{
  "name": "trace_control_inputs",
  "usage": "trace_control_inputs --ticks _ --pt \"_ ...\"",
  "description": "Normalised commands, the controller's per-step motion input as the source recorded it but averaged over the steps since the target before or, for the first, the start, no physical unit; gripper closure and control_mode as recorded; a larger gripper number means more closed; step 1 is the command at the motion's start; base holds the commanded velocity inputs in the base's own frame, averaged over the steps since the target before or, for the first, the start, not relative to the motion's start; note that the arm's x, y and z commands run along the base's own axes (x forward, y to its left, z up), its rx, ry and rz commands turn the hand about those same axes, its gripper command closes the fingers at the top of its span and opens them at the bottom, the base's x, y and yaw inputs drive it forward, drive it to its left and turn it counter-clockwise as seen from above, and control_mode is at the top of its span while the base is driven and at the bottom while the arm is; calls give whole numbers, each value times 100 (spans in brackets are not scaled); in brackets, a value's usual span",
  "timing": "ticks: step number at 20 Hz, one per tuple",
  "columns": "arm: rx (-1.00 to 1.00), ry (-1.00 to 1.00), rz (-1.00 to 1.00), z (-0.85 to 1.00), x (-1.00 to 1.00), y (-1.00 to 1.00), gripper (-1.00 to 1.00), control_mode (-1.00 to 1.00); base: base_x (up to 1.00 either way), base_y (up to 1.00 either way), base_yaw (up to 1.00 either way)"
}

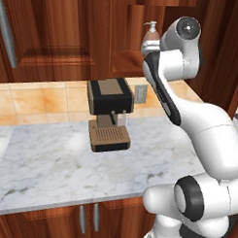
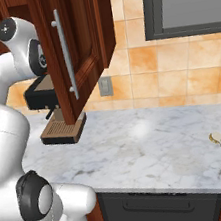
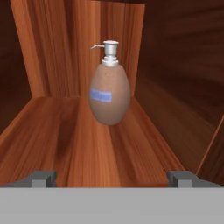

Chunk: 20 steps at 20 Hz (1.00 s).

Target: Locate and retrieve the dish brush and soap dispenser from the cabinet. Place them next to the sink.

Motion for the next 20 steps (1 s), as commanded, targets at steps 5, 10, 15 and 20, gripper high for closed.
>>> trace_control_inputs --ticks 5,10,15,20 --pt "-2 0 0 1 30 -4 -100 -100 0 0 0" --pt "-1 0 0 0 35 -3 -100 -100 0 0 0" --pt "-1 0 0 0 37 -8 -100 -100 0 0 0" --pt "-1 0 0 3 36 -11 -100 -100 0 0 0"
